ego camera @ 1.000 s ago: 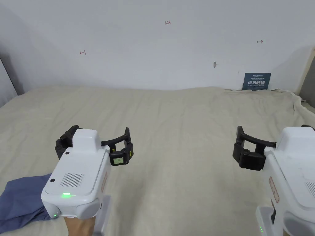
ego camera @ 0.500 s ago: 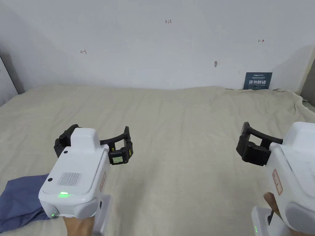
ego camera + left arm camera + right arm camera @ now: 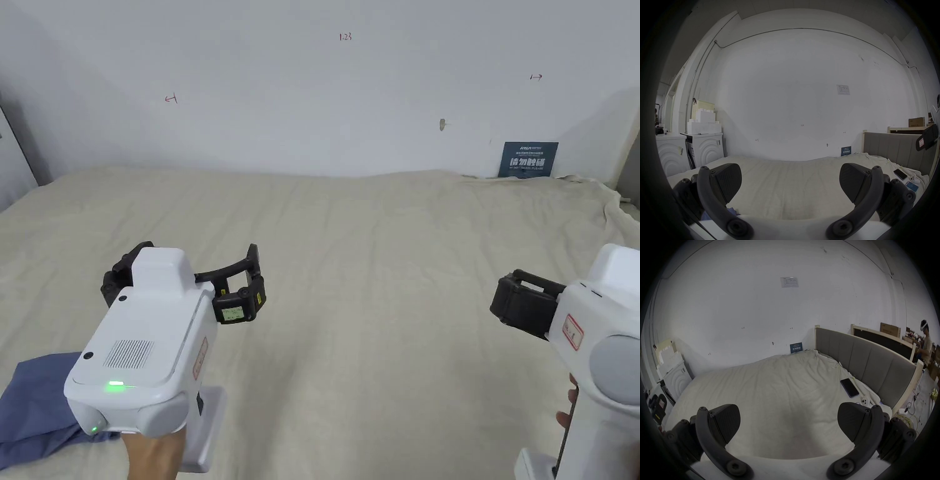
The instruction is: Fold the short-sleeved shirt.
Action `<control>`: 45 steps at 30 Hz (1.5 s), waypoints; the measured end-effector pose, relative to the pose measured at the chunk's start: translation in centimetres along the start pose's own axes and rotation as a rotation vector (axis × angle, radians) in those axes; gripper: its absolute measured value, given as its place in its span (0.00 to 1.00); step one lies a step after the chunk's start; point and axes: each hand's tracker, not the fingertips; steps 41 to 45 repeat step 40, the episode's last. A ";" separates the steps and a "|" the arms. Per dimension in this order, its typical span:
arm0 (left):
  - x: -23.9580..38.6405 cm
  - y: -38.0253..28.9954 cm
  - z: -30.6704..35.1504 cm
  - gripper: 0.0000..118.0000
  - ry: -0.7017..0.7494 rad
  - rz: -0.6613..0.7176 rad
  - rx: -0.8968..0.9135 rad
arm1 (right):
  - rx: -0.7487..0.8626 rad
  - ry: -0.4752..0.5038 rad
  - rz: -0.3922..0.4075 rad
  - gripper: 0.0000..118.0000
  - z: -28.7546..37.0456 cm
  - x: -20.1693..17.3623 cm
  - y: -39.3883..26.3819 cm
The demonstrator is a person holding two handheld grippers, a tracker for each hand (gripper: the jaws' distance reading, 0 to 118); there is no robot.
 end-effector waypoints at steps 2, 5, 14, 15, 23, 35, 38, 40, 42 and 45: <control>-0.1 0.0 0.0 1.00 0.001 0.003 -0.001 | 0.010 0.007 0.010 1.00 -0.7 0.3 -0.4; -0.3 -0.1 -0.1 1.00 0.005 0.004 0.001 | 0.031 0.019 0.020 1.00 -1.7 0.8 -0.7; -0.3 0.0 0.0 1.00 0.002 0.005 0.007 | 0.121 0.023 0.070 0.99 -4.0 1.9 -1.4; -0.3 0.0 0.0 1.00 0.002 0.005 0.006 | 0.156 0.051 0.087 0.99 -4.2 2.2 -1.5; -0.2 -0.2 0.1 1.00 -0.003 0.014 0.006 | 0.412 0.102 0.141 0.99 -5.1 3.6 -2.4; 0.2 -0.3 0.2 1.00 -0.011 0.009 0.009 | 0.461 0.121 0.118 1.00 -7.6 5.7 -1.6; 0.2 -0.4 0.2 1.00 -0.013 0.009 0.008 | 0.465 0.122 0.125 1.00 -7.7 5.7 -1.6; 0.2 -0.4 0.2 1.00 -0.013 0.006 0.008 | 0.469 0.119 0.134 1.00 -7.8 5.8 -1.6; 0.2 -0.4 0.2 1.00 -0.013 0.006 0.008 | 0.469 0.119 0.134 1.00 -7.8 5.8 -1.6; 0.2 -0.4 0.2 1.00 -0.013 0.006 0.008 | 0.469 0.119 0.134 1.00 -7.8 5.8 -1.6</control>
